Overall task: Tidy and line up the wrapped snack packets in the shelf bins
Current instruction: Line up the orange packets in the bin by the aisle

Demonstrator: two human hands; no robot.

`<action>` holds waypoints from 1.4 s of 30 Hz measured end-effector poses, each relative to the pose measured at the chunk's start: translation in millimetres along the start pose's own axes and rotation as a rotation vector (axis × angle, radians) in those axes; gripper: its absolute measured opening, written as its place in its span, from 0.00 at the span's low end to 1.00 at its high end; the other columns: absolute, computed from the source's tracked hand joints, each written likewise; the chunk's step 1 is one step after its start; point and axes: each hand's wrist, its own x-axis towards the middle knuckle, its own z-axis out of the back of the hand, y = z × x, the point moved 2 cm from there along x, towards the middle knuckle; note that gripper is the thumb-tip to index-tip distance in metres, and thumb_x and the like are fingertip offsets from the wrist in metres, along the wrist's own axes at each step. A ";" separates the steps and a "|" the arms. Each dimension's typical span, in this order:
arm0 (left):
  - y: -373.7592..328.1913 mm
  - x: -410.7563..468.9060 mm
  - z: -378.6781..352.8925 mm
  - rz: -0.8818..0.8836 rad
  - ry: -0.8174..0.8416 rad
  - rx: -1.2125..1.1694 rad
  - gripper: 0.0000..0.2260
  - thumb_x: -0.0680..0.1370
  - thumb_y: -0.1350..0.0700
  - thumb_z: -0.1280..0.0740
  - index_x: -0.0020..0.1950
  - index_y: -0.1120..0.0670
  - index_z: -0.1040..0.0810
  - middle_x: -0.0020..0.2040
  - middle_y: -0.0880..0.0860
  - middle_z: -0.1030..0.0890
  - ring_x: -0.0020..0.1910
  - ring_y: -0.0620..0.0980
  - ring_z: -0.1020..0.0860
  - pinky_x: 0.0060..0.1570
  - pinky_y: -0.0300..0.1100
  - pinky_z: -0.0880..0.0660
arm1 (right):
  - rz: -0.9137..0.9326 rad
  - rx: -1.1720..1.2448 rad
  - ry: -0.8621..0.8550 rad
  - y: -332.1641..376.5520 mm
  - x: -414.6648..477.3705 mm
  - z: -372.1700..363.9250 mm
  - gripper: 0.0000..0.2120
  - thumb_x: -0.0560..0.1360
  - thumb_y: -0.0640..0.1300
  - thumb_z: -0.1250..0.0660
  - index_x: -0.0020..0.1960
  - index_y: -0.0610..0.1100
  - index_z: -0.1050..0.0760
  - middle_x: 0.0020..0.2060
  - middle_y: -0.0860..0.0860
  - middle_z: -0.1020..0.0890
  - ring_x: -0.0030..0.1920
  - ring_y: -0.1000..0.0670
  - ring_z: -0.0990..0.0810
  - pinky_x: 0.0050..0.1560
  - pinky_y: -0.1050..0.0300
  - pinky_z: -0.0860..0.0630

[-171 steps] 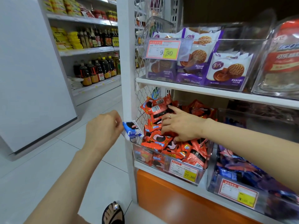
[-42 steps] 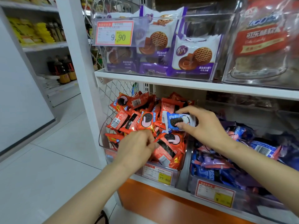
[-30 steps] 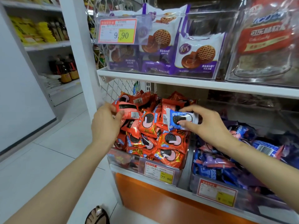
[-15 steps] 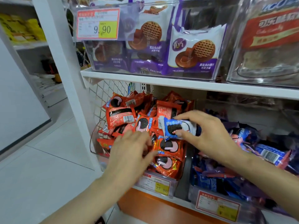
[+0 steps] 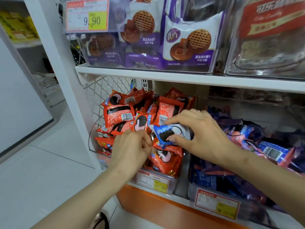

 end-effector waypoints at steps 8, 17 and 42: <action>6.4 12.8 18.2 -0.090 -0.282 0.046 0.07 0.71 0.56 0.27 0.40 0.50 0.24 0.31 0.39 0.31 0.35 0.43 0.32 0.30 0.32 0.40 | -0.007 -0.117 0.117 13.3 4.8 -2.0 0.16 0.72 0.53 0.31 0.59 0.58 0.28 0.54 0.60 0.25 0.55 0.54 0.32 0.57 0.55 0.41; 17.5 13.6 22.7 -0.103 -0.222 0.033 0.07 0.70 0.53 0.26 0.38 0.49 0.24 0.31 0.39 0.28 0.33 0.40 0.29 0.32 0.30 0.36 | 0.000 -0.097 -0.050 7.0 9.5 -1.0 0.15 0.68 0.49 0.26 0.53 0.54 0.23 0.48 0.56 0.21 0.51 0.51 0.26 0.51 0.54 0.37; 24.0 6.9 35.0 -0.352 0.462 -0.225 0.06 0.73 0.66 0.30 0.40 0.56 0.20 0.45 0.44 0.17 0.47 0.37 0.19 0.48 0.31 0.24 | -0.362 0.441 -0.232 -19.1 1.8 13.9 0.11 0.68 0.41 0.25 0.49 0.49 0.21 0.43 0.58 0.19 0.39 0.66 0.24 0.39 0.75 0.30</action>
